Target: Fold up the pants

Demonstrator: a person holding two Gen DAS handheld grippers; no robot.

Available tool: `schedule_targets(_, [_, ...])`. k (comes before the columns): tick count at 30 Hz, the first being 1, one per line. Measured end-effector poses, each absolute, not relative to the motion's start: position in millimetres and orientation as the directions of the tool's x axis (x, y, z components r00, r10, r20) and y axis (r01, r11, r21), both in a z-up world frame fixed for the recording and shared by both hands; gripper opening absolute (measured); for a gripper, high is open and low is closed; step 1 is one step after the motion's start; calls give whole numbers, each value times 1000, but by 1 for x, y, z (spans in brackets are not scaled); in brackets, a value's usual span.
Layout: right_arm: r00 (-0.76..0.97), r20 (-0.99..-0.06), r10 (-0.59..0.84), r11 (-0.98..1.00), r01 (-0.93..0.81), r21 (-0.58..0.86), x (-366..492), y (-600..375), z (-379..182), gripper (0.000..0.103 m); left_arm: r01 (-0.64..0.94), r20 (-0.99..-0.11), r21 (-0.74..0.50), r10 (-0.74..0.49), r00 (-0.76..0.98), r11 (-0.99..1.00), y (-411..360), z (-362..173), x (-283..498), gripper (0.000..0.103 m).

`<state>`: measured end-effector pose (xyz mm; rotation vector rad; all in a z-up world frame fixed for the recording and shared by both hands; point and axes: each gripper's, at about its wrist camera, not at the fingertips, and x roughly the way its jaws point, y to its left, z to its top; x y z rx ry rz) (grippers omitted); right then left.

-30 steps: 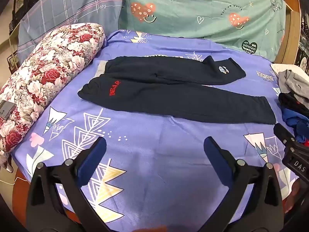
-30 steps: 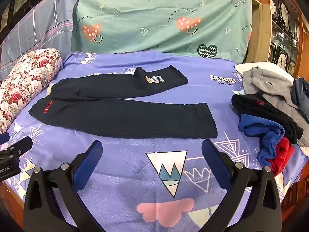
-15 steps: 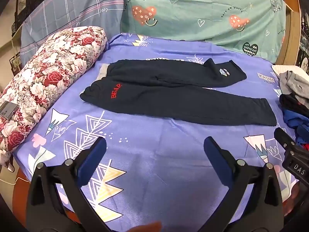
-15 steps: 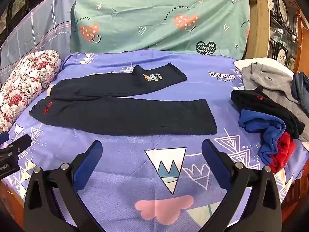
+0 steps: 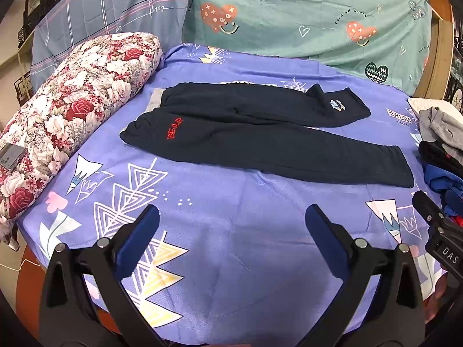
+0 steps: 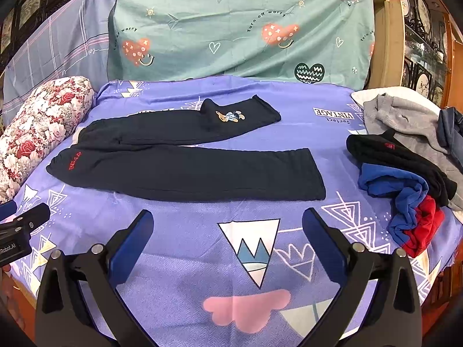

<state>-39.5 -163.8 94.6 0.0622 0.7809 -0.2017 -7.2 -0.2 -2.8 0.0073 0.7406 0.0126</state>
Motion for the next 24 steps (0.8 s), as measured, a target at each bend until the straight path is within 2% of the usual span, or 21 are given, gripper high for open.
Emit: schedule_targets(24, [688, -710, -149, 981, 195, -17, -40, -162, 88, 102, 20, -686, 18, -3, 727, 1000, -6, -5, -6, 101])
